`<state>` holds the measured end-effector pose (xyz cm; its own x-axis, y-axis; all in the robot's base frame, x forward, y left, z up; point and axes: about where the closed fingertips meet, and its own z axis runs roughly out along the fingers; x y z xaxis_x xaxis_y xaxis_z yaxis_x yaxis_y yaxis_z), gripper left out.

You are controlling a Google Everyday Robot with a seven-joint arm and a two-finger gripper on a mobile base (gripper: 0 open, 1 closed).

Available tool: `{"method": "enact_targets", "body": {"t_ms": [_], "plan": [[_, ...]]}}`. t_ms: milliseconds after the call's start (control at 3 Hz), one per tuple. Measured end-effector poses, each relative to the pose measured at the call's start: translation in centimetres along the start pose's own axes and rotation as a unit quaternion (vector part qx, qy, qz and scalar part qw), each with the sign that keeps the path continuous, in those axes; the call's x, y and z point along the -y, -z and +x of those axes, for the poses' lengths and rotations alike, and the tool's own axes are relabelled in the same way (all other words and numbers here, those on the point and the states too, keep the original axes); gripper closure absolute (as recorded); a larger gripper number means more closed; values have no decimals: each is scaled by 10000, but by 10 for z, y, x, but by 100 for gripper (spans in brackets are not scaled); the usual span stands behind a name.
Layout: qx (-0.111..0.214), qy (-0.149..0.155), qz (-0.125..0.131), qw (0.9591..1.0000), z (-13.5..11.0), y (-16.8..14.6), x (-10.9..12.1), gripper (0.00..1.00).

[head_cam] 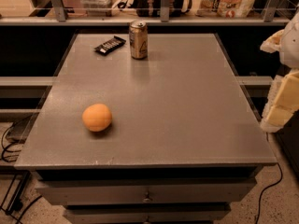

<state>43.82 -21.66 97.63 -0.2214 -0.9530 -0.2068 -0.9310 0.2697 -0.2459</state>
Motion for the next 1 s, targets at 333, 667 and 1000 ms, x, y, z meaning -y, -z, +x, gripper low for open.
{"method": "enact_targets", "body": {"t_ms": [333,667,1000], "plan": [[0,0,1,10000,0,0,0,0],[479,-7,-29,9988,-13,-9,-2,0],[1311,180,-193,9910,-52,-30,-15,0]]}}
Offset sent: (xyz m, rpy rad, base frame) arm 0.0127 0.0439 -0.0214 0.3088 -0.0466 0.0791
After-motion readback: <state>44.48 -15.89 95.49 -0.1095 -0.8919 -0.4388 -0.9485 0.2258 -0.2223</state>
